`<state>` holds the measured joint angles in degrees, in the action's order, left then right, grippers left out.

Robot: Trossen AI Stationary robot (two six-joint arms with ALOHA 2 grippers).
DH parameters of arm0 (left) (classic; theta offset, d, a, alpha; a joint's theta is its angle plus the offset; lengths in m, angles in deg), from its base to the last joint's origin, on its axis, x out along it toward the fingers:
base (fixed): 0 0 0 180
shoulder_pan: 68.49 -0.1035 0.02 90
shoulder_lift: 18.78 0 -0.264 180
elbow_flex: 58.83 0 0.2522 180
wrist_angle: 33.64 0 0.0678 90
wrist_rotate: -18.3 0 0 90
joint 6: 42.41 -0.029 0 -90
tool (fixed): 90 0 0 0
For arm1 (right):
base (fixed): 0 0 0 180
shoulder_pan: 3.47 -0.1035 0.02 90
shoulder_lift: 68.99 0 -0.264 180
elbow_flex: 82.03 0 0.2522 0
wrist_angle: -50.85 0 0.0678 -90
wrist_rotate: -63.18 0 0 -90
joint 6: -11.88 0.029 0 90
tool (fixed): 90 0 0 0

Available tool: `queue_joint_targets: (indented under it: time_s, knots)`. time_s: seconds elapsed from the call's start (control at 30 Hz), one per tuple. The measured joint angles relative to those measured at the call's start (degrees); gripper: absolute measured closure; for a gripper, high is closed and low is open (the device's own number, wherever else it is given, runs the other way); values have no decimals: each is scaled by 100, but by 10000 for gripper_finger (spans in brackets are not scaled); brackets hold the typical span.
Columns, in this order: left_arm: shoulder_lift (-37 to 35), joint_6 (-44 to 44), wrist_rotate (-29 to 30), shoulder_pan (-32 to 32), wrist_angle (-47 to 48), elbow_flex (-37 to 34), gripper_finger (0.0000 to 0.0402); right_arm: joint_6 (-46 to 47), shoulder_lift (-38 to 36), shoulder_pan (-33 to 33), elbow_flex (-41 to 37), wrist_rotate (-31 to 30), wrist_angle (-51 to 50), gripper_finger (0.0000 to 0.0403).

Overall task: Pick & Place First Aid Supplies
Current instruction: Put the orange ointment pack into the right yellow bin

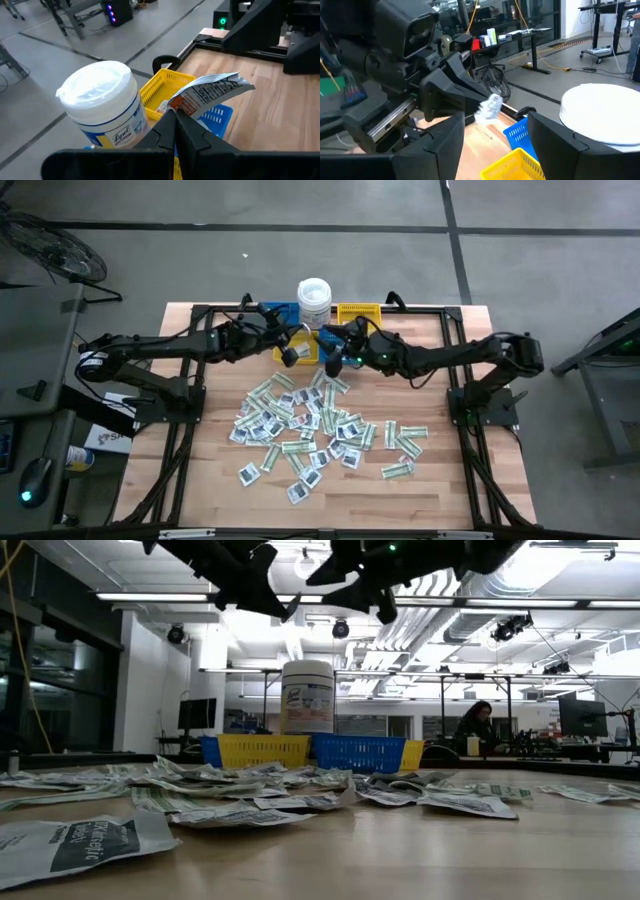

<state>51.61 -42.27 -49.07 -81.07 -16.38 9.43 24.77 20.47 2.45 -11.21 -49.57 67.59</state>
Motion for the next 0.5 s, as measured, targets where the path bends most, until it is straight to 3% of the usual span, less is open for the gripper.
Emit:
queue_joint_targets:
  time_s: [0.17,0.5]
  knots:
    - [0,-11,0,-4,-18,0,401,-188,268,18,591,-43,-785,192]
    - [0,-11,-4,-7,-18,0,401,-239,449,190,1001,-52,-1169,200]
